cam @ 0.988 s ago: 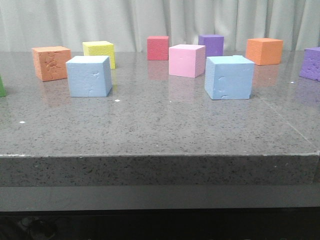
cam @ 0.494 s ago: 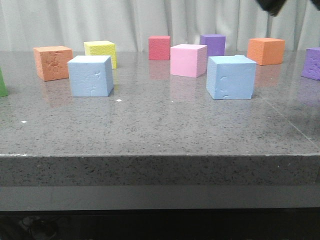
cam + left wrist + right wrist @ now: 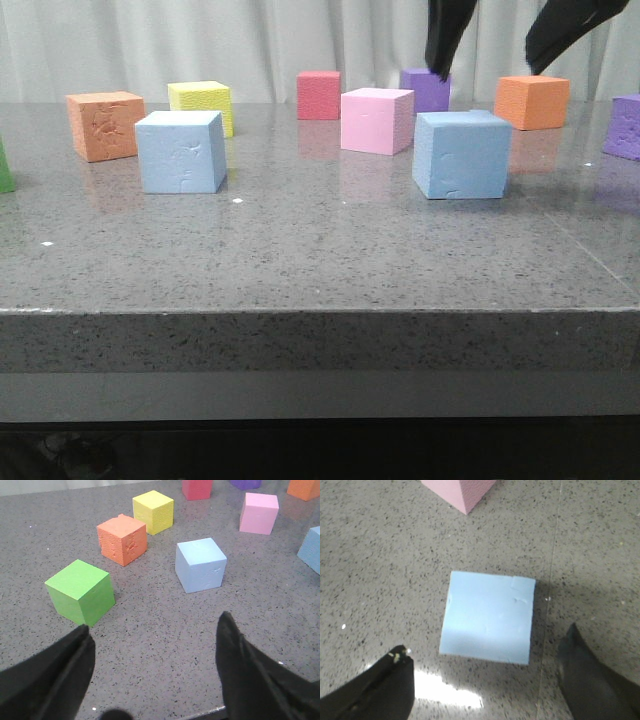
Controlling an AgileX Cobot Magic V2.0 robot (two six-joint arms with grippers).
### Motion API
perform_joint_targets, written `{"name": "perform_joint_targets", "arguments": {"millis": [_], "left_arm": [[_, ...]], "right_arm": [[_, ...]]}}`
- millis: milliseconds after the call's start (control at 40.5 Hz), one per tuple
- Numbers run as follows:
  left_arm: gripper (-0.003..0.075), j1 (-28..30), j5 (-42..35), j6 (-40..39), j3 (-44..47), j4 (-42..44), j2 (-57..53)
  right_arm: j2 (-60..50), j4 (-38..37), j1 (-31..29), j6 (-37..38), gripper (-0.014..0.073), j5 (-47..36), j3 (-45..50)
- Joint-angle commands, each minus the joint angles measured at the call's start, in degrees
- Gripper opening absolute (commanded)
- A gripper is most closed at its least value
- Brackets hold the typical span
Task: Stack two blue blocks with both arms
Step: 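Lower the right gripper over the light-blue cube and close on it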
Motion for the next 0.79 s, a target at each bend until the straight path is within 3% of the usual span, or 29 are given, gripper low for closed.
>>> {"name": "perform_joint_targets", "arguments": {"millis": [0,642,765], "left_arm": [[0.0491,-0.42,-3.62,-0.33,-1.65,0.20,0.63],[0.0491,-0.42,-3.40,-0.33,-1.65,0.29,0.63],[0.0491,-0.42,-3.40,-0.33,-1.65,0.29,0.63]], "right_arm": [[0.32,-1.73,-0.32,0.75,0.0594,-2.95,-3.52],[9.32,-0.37,-2.68,2.98,0.0591,-6.02,-4.90],[9.39,0.50,-2.68,2.98,0.0522,-5.75,-4.90]]}}
